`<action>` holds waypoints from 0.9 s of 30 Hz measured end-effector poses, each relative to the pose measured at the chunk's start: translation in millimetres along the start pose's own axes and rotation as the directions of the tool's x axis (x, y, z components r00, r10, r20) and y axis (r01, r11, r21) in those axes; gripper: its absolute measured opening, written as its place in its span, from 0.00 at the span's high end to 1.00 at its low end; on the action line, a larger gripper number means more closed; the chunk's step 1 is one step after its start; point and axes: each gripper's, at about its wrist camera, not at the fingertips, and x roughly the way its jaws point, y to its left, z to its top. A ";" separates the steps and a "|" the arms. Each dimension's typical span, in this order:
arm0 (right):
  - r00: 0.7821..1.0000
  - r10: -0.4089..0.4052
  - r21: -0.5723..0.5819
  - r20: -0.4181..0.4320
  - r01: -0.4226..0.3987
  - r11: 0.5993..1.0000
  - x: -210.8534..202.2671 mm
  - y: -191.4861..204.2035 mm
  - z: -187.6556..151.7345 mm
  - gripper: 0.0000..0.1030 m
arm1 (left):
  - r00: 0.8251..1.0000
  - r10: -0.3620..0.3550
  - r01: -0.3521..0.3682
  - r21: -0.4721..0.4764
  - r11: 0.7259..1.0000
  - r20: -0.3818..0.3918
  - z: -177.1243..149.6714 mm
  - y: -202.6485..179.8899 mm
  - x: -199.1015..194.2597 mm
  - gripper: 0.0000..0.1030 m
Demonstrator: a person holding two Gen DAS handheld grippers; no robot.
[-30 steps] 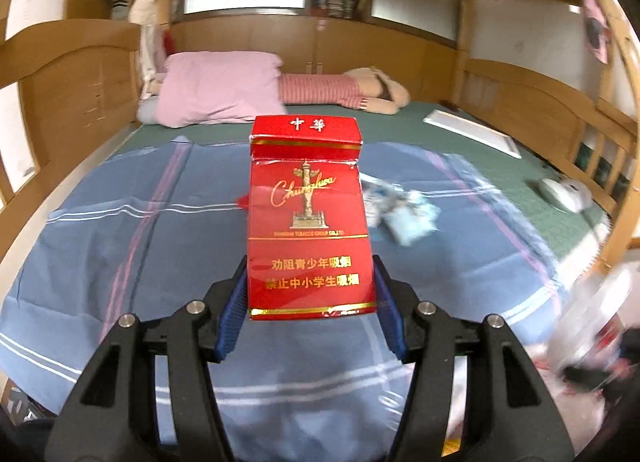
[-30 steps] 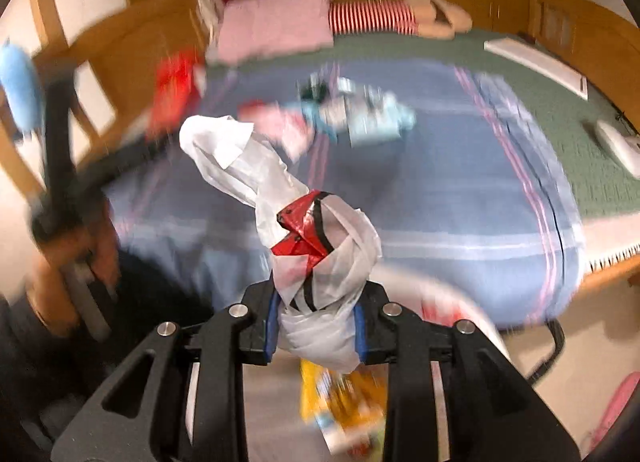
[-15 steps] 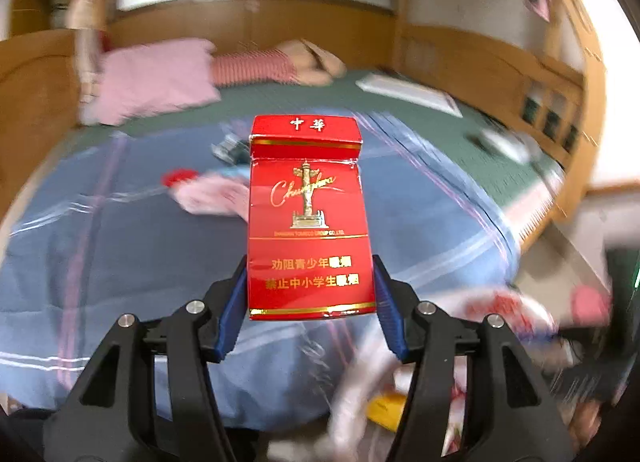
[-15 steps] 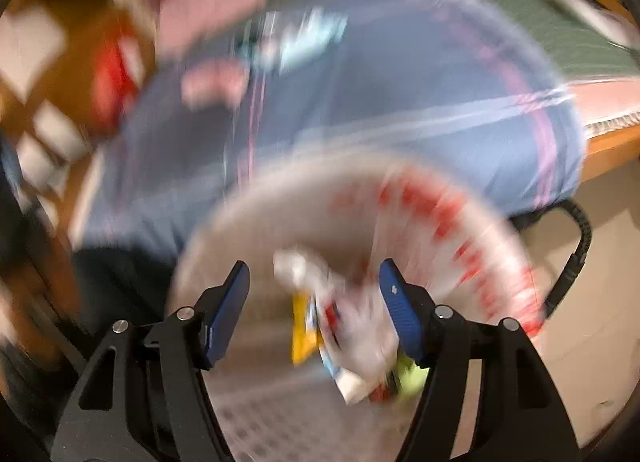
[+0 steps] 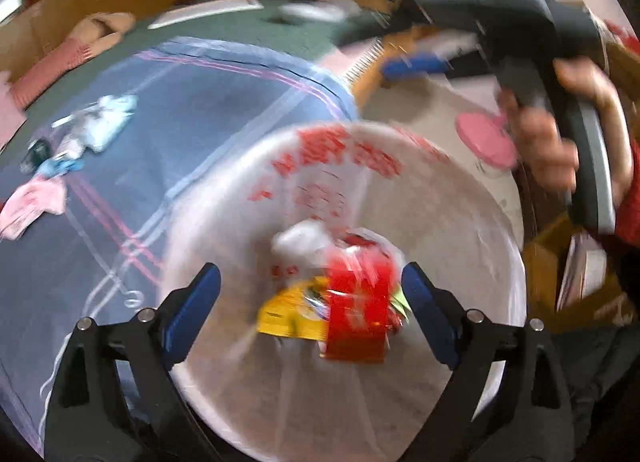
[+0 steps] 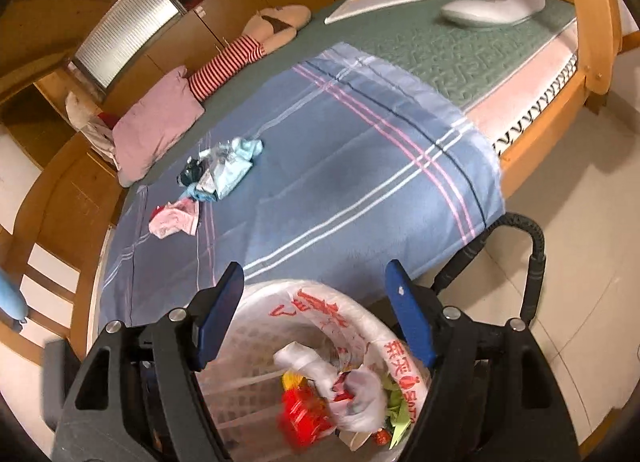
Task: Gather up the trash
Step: 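Carry the red box and white plastic over the trash bag and open both grippers, then reach the left gripper to the pink paper bag while the right grasps the white-blue ointment box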
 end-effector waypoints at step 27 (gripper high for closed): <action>0.986 -0.019 -0.529 -0.168 -0.074 0.846 228.0 271.0 19.0 0.30 | 0.867 0.492 -0.126 -0.990 0.064 -0.078 -117.1 273.6 -92.8 0.03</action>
